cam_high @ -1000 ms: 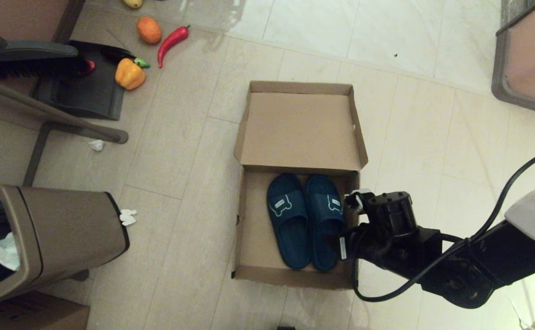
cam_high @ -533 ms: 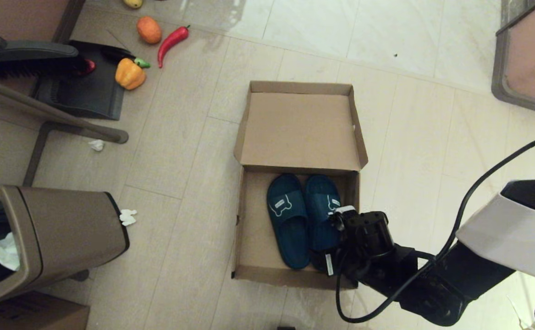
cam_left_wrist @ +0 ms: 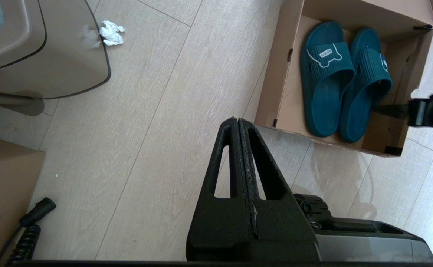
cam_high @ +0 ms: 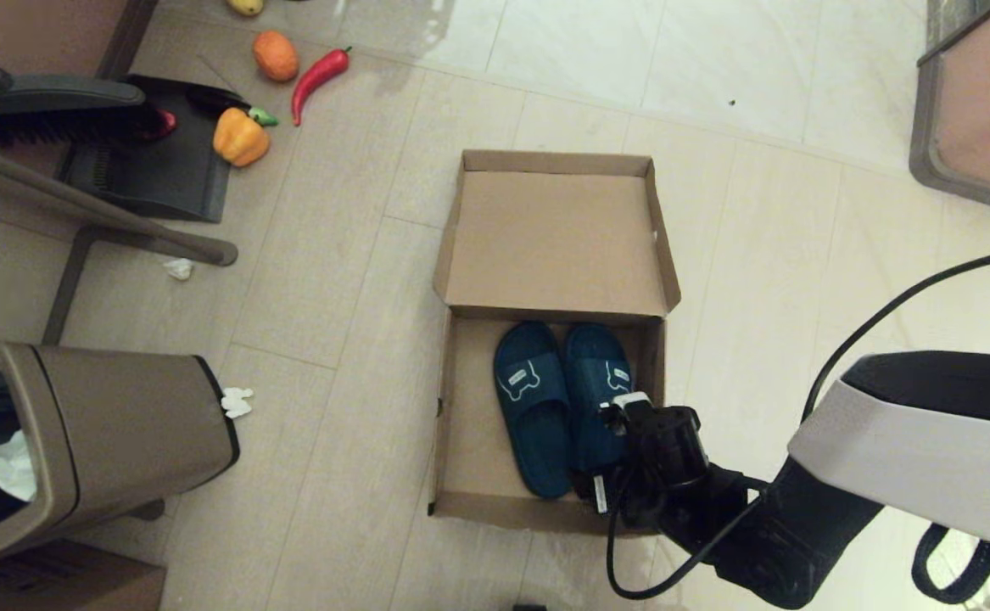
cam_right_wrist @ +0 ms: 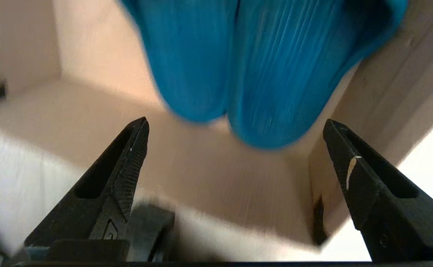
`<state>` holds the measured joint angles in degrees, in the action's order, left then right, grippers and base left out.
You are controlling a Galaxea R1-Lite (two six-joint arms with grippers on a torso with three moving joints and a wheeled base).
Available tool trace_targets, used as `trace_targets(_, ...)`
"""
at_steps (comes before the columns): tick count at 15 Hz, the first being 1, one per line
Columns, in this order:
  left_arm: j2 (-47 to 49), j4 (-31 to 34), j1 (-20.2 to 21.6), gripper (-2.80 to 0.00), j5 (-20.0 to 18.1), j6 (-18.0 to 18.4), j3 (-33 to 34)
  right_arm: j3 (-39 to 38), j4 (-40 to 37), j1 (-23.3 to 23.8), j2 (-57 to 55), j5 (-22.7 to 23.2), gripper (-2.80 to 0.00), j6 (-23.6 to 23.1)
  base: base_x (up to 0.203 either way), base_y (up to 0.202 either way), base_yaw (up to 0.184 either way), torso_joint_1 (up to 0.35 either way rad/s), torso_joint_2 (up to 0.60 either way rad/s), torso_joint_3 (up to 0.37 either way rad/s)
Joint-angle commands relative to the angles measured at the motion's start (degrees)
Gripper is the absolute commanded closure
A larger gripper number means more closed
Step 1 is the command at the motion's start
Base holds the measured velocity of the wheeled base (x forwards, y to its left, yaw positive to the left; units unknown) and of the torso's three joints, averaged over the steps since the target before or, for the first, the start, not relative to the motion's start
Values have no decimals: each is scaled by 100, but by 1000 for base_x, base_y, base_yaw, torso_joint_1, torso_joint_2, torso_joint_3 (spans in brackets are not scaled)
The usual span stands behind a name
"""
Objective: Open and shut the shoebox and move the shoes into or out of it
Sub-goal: Put the shoes into the shoe box
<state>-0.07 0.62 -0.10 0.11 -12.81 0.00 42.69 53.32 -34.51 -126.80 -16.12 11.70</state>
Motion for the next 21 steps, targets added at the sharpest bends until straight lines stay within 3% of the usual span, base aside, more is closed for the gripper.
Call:
trace_targets(1,7,-1,1,0,7,-11,88,114,218,24,-360,-106,-280,-5,0,0,0,0,0,0)
trace_targets(5,7,-1,1,0,7,-12,88,441,320,23,-639,-457,-280,-24,0,0,0,0,0,0)
trace_targets(21,7,8,1,0,7,-20,88,2332,710,277,-1622,-541,-280,-53,0,0,0,0,0,0)
